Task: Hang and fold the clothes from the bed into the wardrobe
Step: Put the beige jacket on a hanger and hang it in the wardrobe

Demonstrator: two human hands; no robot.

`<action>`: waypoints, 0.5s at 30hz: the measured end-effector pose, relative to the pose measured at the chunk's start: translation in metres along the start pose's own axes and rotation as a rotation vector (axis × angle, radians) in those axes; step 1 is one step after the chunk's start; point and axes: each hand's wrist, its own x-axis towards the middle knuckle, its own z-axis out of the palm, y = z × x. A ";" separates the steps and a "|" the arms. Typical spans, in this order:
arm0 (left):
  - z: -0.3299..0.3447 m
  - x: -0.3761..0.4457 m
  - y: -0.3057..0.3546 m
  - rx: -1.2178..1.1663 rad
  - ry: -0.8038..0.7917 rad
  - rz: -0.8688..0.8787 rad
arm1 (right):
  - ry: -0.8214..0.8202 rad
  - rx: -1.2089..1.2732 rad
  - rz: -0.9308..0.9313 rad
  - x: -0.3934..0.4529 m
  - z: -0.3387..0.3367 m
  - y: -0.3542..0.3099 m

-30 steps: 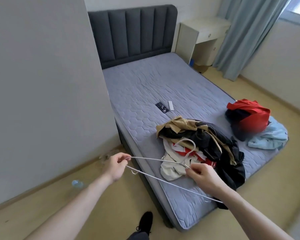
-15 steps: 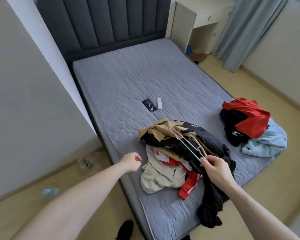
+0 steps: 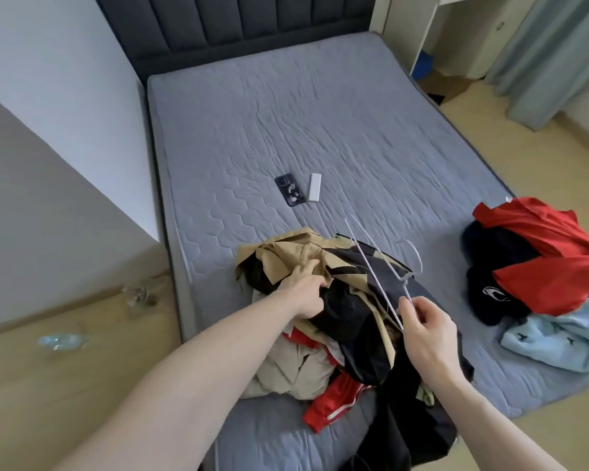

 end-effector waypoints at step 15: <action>-0.009 -0.028 -0.005 -0.610 0.548 -0.167 | -0.074 -0.017 -0.032 0.010 -0.024 0.035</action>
